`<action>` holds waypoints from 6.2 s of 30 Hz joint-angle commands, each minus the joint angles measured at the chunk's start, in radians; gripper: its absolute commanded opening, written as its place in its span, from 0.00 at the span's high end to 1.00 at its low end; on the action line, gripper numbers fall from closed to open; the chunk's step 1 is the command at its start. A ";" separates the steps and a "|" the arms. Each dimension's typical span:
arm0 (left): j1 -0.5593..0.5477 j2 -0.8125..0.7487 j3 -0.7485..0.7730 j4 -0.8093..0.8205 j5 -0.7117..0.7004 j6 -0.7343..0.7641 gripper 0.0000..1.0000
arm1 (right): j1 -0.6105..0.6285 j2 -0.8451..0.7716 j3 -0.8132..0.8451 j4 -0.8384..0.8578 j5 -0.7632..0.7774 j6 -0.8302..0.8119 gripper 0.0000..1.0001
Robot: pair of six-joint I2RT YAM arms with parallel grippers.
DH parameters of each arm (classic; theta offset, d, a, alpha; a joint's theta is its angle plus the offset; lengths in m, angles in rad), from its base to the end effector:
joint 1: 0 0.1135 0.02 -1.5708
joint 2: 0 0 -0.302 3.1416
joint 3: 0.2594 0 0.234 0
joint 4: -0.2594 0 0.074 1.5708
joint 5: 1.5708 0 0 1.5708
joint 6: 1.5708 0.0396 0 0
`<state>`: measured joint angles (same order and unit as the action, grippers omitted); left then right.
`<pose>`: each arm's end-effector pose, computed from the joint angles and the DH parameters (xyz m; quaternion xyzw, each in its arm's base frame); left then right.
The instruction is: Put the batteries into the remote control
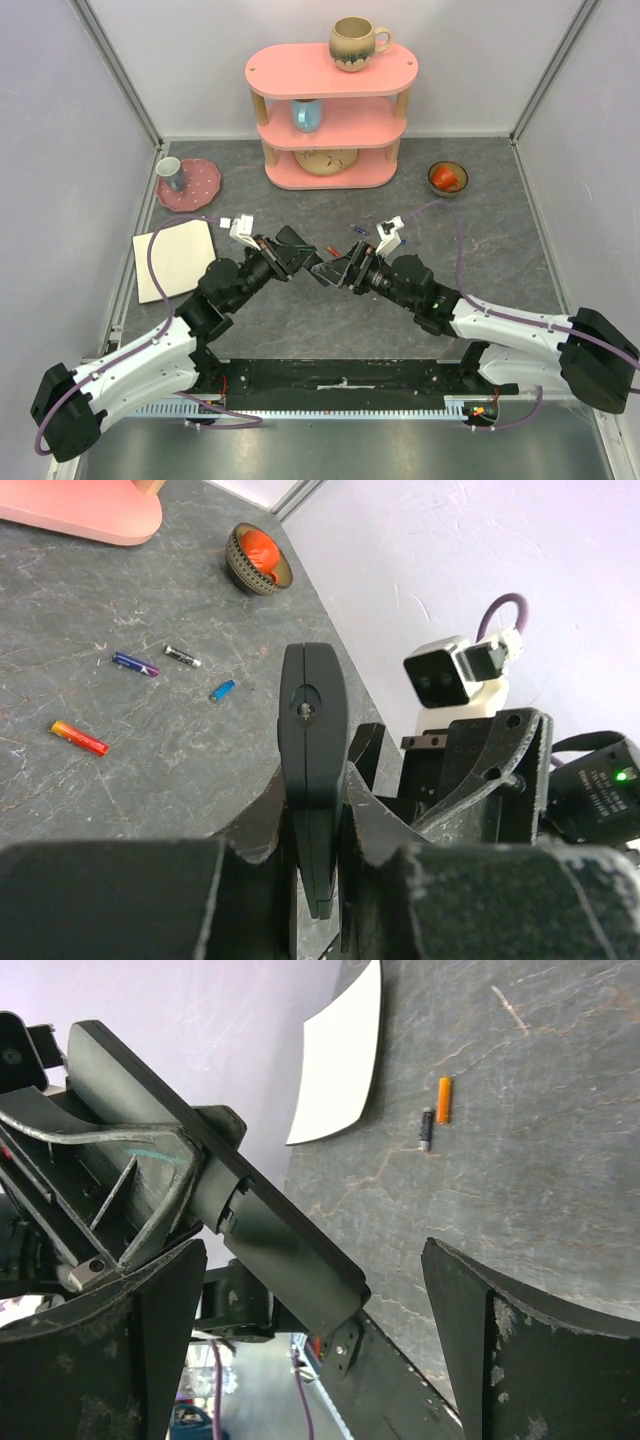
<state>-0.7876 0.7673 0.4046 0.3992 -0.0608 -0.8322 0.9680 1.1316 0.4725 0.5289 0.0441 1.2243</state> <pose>0.1067 -0.1038 0.3032 -0.0373 0.6931 -0.5066 0.5115 0.1260 0.1800 0.2810 0.1105 0.7434 0.5790 0.3161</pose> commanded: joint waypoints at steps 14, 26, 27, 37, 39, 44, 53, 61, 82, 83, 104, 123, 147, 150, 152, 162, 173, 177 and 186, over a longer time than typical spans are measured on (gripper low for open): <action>0.203 0.220 0.014 0.162 0.438 -0.251 0.98 | 0.089 -0.069 0.546 -1.049 0.207 -0.759 0.06; 0.209 0.365 0.051 0.322 0.590 -0.328 0.98 | 0.152 0.008 0.538 -0.997 0.244 -0.746 0.08; 0.209 0.365 0.051 0.319 0.589 -0.328 0.98 | 0.153 0.013 0.545 -0.995 0.243 -0.747 0.09; 0.209 0.354 0.062 0.285 0.589 -0.314 0.98 | 0.169 0.082 0.545 -0.958 0.200 -0.760 0.22; 0.209 0.354 0.063 0.280 0.585 -0.308 0.98 | 0.170 0.089 0.549 -0.954 0.197 -0.760 0.25; 0.209 0.352 0.057 0.280 0.579 -0.305 0.98 | 0.173 0.103 0.552 -0.948 0.188 -0.764 0.36; 0.209 0.342 0.072 0.228 0.550 -0.254 0.98 | 0.173 0.065 0.554 -0.983 0.207 -0.773 0.52; 0.231 0.305 0.105 0.125 0.510 -0.183 0.98 | 0.175 0.002 0.560 -1.047 0.226 -0.784 0.53; 0.300 0.205 0.019 0.082 0.544 -0.145 0.98 | -0.091 -0.038 0.468 -1.150 0.424 -0.749 0.50; 0.301 0.190 -0.007 0.082 0.549 -0.146 0.98 | -0.144 -0.035 0.448 -1.140 0.409 -0.753 0.50; 0.307 -0.181 -0.216 0.033 0.618 -0.214 0.98 | -0.746 0.551 0.525 -0.955 0.379 -0.795 0.48; 0.307 -0.253 -0.244 -0.020 0.595 -0.212 0.98 | -0.781 0.424 0.488 -0.934 0.257 -0.729 0.07; 0.307 -0.339 -0.239 -0.143 0.509 -0.130 0.98 | -0.112 0.236 0.308 -0.713 0.506 -0.815 0.05; 0.307 -0.381 -0.248 -0.131 0.521 -0.127 0.98 | -0.072 0.293 0.339 -0.676 0.553 -0.829 0.04; 0.307 -0.413 -0.251 -0.129 0.533 -0.125 0.98 | -0.074 0.313 0.341 -0.644 0.538 -0.825 0.04; 0.307 -0.508 -0.230 -0.243 0.538 -0.091 0.98 | -0.072 0.508 0.552 -0.589 0.324 -0.894 0.16; 0.307 -0.635 -0.210 -0.379 0.529 -0.059 0.98 | -0.087 0.740 0.712 -0.626 0.264 -0.950 0.36; 0.307 -0.642 -0.208 -0.393 0.533 -0.054 0.98 | -0.103 0.766 0.718 -0.630 0.252 -0.953 0.38; 0.307 -0.640 -0.219 -0.379 0.524 -0.059 0.98 | -0.129 0.803 0.700 -0.618 0.232 -0.951 0.40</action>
<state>-0.4835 0.1326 0.1577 -0.0029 0.4549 -0.9253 0.8520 1.9129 1.1461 -0.1062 0.2955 0.2855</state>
